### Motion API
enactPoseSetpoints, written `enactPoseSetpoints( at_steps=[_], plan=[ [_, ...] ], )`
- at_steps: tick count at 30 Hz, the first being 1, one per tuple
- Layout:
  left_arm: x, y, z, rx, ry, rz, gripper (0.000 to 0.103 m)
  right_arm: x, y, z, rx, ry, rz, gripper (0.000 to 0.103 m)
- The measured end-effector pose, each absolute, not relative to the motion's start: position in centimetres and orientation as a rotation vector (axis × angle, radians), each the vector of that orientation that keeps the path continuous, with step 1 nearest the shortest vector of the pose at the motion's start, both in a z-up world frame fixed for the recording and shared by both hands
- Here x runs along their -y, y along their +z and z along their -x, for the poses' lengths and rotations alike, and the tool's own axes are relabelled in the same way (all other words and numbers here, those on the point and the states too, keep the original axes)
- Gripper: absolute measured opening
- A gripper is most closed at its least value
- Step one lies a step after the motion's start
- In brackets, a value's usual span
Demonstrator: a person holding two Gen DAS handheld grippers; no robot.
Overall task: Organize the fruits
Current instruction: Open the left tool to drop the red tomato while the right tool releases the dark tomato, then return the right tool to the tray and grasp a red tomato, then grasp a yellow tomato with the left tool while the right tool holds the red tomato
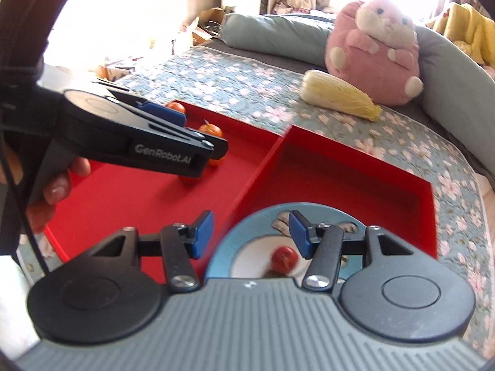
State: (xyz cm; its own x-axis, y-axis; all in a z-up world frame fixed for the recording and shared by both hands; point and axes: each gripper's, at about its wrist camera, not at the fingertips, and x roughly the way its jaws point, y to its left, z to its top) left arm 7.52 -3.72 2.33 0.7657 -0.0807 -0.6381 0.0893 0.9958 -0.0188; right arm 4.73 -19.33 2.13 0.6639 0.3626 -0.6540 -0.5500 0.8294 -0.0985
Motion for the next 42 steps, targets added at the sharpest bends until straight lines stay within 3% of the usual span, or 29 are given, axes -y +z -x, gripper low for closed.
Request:
enactPoseSetpoints(
  at_steps=[14, 24, 42],
  plan=[
    [-6.1, -0.8, -7.0, -0.760, 0.086, 0.018, 0.061, 12.0, 1.1, -7.9, -0.726, 0.637, 0.287, 0.055],
    [-8.0, -2.7, -7.5, -0.797, 0.095, 0.038, 0.061, 8.3, -2.2, -11.5, -0.843, 0.634, 0.313, 0.041],
    [-7.8, -3.8, -9.9, -0.807, 0.001, 0.083, 0.061, 7.8, -2.6, -13.0, -0.855, 0.603, 0.347, 0.035]
  ],
)
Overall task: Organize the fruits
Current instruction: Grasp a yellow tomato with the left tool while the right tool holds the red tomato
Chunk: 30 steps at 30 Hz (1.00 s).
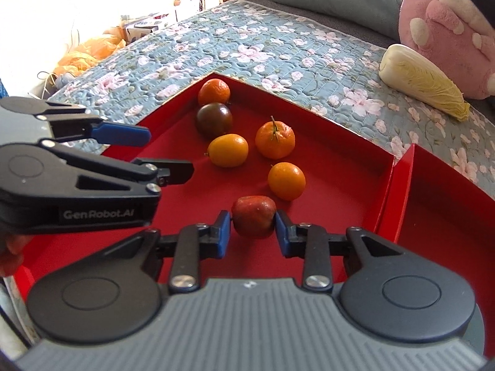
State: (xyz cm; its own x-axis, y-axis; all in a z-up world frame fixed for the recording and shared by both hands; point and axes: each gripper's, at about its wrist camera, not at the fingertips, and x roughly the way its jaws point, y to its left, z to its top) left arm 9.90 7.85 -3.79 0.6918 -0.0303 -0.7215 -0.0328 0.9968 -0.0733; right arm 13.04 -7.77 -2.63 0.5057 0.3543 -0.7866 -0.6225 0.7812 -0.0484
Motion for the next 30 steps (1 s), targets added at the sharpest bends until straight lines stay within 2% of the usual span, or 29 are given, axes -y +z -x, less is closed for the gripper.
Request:
enactPoseSetpoints(
  at_steps=[26, 27, 28, 30],
  plan=[
    [-5.4, -6.5, -15.5, -0.836, 0.005, 0.024, 0.060, 11.6, -1.2, -10.4, -0.853, 0.696, 0.315, 0.034],
    [-5.4, -6.5, -15.6, -0.836, 0.007, 0.021, 0.056, 11.6, -1.2, -10.4, -0.852, 0.696, 0.318, 0.034],
    [-5.3, -6.6, -15.6, -0.837, 0.008, 0.018, 0.048, 11.6, -1.2, -10.3, -0.852, 0.696, 0.319, 0.034],
    [-5.4, -6.7, -15.7, -0.841, 0.003, 0.027, 0.044, 11.6, -1.2, -10.3, -0.853, 0.695, 0.319, 0.034]
  ],
)
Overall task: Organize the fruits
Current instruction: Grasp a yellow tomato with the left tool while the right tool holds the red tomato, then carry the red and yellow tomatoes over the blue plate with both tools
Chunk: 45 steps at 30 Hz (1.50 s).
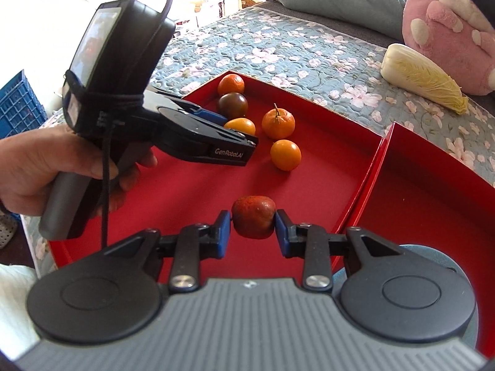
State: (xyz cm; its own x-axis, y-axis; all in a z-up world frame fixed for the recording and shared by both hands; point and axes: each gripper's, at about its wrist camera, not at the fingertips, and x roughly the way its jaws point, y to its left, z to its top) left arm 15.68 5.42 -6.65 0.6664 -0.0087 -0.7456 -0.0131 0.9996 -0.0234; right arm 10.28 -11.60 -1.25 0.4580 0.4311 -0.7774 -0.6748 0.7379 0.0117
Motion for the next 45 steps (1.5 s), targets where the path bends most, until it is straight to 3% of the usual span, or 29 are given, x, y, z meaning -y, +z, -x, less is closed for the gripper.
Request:
enactPoseSetpoints(
  at_steps=[2, 13, 45],
  plan=[
    [-5.4, -6.6, -15.6, -0.838, -0.005, 0.033, 0.040, 11.6, -1.3, -10.3, -0.853, 0.696, 0.319, 0.034],
    [-5.2, -5.6, -14.9, -0.824, 0.017, 0.009, 0.040, 11.8, -0.3, -9.4, -0.849, 0.687, 0.336, 0.034],
    [0.3, 5.4, -6.4, -0.711, 0.057, -0.020, 0.040, 16.2, 6.0, -1.8, -0.748, 0.600, 0.283, 0.034]
  ],
)
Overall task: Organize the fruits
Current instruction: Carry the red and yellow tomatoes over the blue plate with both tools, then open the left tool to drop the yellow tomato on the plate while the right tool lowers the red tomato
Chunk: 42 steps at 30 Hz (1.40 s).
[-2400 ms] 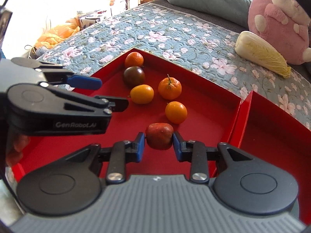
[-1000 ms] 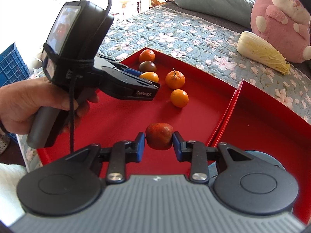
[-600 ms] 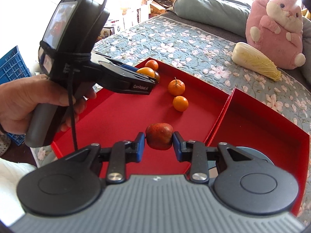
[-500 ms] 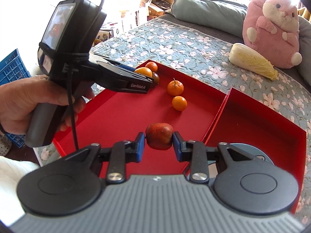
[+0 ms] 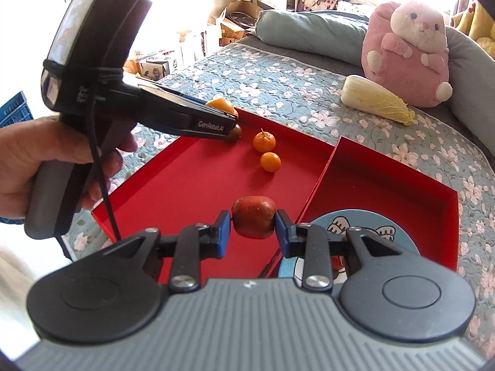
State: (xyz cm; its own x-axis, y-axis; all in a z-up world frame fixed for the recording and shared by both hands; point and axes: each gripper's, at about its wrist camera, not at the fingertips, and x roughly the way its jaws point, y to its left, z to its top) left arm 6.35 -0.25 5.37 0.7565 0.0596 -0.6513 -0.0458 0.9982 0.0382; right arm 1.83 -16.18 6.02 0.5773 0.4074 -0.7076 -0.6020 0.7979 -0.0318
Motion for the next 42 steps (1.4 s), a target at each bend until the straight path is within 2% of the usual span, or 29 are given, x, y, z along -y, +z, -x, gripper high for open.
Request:
enactPoseSetpoints(
  at_steps=[23, 42],
  plan=[
    [9.8, 4.5, -6.8, -0.718, -0.135, -0.073, 0.040, 23.4, 4.9, -2.2, -0.812, 0.450, 0.240, 0.035],
    [15.8, 0.9, -8.9, -0.781, -0.277, -0.157, 0.040, 27.7, 3.1, -2.9, -0.883, 0.357, 0.217, 0.035]
  ],
)
